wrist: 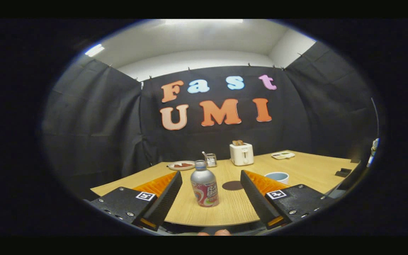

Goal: Take the bottle from table, then pour the juice into the cup, finally place the bottle on the coaster

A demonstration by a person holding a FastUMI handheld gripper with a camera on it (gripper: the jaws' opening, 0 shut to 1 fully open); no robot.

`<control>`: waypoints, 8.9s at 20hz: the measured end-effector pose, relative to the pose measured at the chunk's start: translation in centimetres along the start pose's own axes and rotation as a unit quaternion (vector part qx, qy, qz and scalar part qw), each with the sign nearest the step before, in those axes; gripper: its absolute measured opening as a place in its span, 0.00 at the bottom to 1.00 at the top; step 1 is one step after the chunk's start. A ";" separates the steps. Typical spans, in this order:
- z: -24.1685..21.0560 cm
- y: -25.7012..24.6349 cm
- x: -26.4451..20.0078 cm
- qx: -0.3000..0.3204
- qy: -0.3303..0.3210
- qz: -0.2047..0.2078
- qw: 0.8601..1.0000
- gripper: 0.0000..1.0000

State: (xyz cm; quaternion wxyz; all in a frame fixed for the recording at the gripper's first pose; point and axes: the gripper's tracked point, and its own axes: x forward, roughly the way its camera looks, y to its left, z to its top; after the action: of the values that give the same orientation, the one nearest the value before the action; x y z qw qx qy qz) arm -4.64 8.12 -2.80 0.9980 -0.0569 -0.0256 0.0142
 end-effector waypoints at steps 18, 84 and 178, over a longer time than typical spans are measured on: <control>-2.8 6.8 3.2 -0.043 0.043 -0.003 0.998 0.98; -10.4 -3.8 12.6 0.478 0.104 -0.149 0.859 0.76; -4.5 -8.3 16.6 0.863 0.000 -0.179 0.473 0.76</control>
State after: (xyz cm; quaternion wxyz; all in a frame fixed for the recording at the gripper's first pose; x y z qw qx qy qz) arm 12.42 -0.11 -5.48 0.5238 0.8384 -0.0103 -0.1501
